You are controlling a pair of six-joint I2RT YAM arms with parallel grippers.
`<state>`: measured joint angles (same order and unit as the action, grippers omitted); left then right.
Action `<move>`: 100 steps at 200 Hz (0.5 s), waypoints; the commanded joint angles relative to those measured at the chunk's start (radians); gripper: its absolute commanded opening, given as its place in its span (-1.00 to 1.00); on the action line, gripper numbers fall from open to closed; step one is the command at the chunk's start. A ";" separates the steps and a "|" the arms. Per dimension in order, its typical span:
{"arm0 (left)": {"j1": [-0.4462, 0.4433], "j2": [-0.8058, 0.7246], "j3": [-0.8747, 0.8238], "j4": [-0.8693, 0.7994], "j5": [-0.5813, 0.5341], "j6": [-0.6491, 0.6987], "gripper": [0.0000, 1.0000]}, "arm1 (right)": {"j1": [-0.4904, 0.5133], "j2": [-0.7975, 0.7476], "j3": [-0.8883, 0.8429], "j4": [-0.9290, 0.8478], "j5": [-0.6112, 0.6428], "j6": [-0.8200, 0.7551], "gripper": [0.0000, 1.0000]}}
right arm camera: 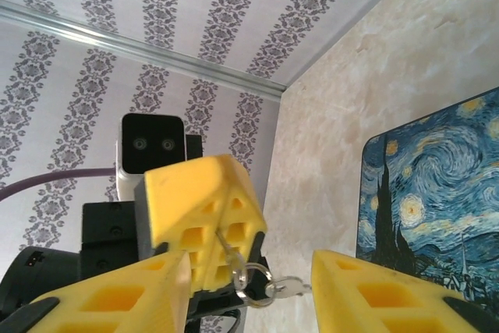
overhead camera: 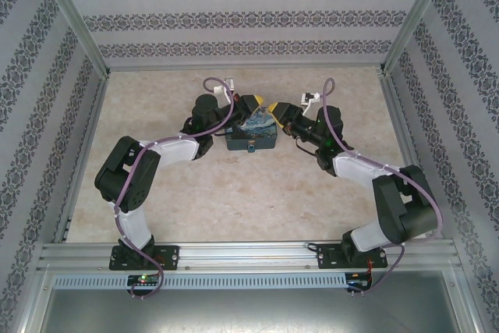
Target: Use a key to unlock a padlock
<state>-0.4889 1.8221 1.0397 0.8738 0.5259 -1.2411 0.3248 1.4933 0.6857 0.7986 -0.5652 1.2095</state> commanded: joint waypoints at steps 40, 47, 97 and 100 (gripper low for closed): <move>0.008 -0.012 -0.010 0.090 0.003 -0.037 -1.00 | 0.013 0.066 0.047 0.173 -0.065 0.044 -0.20; 0.009 -0.010 -0.010 0.089 0.004 -0.038 -1.00 | 0.013 0.070 0.048 0.177 -0.067 0.044 -0.20; 0.007 -0.001 -0.006 0.089 0.014 -0.052 -1.00 | 0.016 0.097 0.064 0.202 -0.085 0.051 -0.29; 0.008 0.000 -0.004 0.089 0.015 -0.053 -1.00 | 0.016 0.099 0.064 0.204 -0.086 0.052 -0.30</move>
<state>-0.4889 1.8221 1.0359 0.9058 0.5266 -1.2800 0.3290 1.5738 0.7204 0.9337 -0.6205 1.2552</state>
